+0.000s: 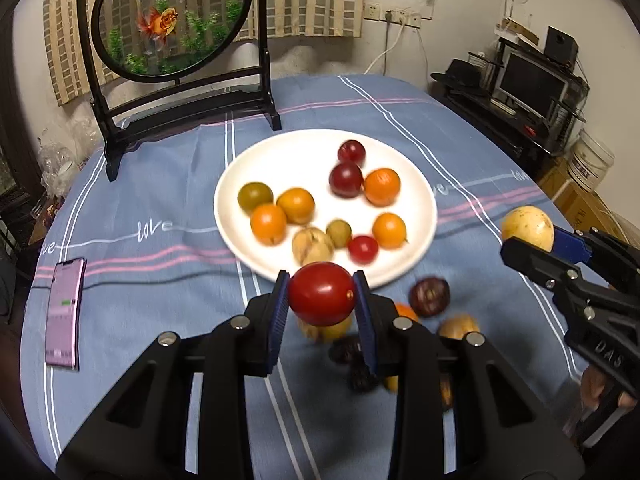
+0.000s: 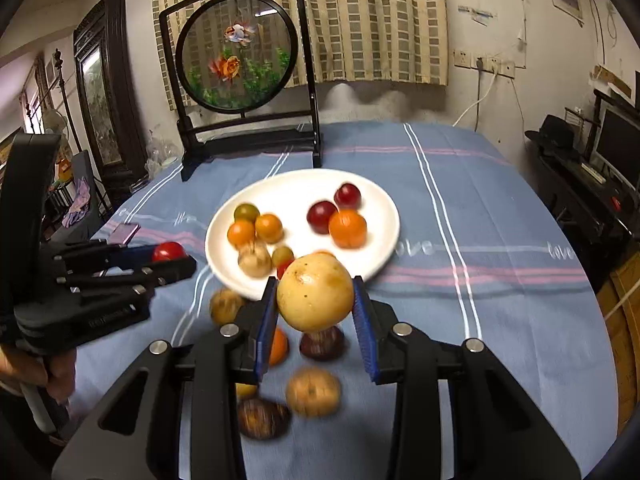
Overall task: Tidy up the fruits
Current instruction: 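Carry both fruits over the plate and open both tools to release, then withdraw both open tools back toward the fruit cluster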
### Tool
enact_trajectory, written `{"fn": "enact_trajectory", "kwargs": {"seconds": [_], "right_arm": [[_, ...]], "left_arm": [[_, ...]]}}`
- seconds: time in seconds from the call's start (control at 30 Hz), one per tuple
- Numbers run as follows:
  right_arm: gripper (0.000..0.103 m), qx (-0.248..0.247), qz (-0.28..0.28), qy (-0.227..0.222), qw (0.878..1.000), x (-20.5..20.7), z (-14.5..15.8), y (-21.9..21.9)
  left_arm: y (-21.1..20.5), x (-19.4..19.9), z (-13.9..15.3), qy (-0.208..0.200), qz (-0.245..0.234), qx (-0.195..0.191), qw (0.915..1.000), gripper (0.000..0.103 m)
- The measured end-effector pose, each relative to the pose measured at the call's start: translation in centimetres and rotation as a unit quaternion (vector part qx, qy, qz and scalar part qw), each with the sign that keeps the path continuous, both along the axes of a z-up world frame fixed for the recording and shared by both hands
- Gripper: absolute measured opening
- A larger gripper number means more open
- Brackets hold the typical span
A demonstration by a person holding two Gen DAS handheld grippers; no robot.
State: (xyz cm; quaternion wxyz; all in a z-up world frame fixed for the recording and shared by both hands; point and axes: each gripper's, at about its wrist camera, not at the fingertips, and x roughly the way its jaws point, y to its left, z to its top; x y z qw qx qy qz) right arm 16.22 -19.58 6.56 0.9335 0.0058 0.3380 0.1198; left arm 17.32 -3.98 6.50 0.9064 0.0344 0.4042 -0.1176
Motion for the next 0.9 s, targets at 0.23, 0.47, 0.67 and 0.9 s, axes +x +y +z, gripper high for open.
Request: {"fn": "enact_trajectory", "kwargs": {"seconds": [0.23,0.47,0.67,0.9], "right_arm": [[0.037,-0.001,0.002,0.027,1.0,5.8,-1.6,1.7],[0.037,-0.016,-0.013,0.068,0.997,9.8,-4.7,2.1],[0.041,-0.02,-0.002,0.09,0.996,11.0,-5.9,2.6],[0.052,-0.013,-0.007,0.074,0.997,9.7,-4.9,1.9]], "left_arm": [[0.2,5.0,-2.0,0.029,0.025,0.0,0.9993,0.032],[0.1,8.3,-4.5,0.057,0.035,0.002,0.9978,0.033],[0.5,8.7,-5.2,0.049,0.051,-0.004,0.9975,0.055],[1.1,7.9,-4.4,0.043,0.056,-0.015,0.9974,0.07]]}}
